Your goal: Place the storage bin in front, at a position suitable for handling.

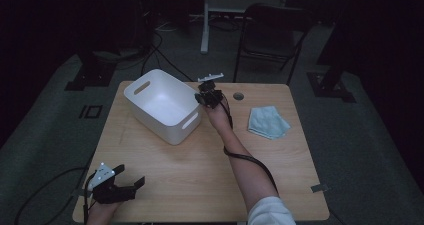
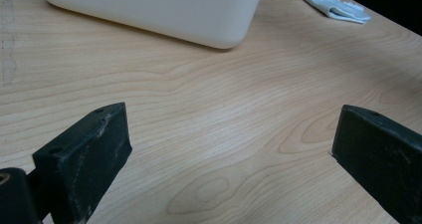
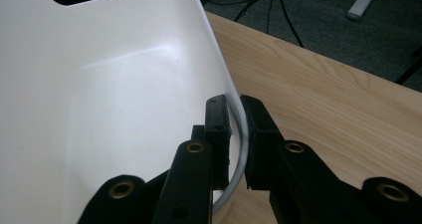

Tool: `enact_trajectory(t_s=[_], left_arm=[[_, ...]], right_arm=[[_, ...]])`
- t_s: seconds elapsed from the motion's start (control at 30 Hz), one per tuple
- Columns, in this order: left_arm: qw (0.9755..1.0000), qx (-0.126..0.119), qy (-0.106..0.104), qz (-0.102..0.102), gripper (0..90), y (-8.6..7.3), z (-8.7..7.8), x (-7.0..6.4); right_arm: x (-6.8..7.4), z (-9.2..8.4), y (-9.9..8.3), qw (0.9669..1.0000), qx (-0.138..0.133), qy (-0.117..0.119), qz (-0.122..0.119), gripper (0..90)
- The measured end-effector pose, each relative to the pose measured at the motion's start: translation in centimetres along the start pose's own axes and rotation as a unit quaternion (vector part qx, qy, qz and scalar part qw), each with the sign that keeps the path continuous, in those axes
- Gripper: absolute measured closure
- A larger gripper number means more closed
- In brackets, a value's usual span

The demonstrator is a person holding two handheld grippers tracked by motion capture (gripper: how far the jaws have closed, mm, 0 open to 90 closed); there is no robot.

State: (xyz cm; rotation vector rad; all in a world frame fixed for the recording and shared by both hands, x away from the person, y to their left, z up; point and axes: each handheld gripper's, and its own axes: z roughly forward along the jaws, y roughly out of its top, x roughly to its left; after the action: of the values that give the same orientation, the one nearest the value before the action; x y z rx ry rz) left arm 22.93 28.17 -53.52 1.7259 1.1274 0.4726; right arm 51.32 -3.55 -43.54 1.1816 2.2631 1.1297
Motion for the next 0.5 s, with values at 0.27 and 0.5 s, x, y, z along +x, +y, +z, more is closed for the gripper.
enact_trajectory(t_s=[0.27,0.5], left_arm=[[1.0,-0.001,-0.003,-0.003,2.1,0.0,0.1,-0.1],[1.0,0.001,-0.003,0.005,2.1,0.0,0.2,-0.3]], right_arm=[[-0.4,-1.1,-0.9,1.0,-0.001,0.005,0.002,83.1],[-0.3,-1.9,-1.5,1.0,0.001,0.004,0.002,83.2]])
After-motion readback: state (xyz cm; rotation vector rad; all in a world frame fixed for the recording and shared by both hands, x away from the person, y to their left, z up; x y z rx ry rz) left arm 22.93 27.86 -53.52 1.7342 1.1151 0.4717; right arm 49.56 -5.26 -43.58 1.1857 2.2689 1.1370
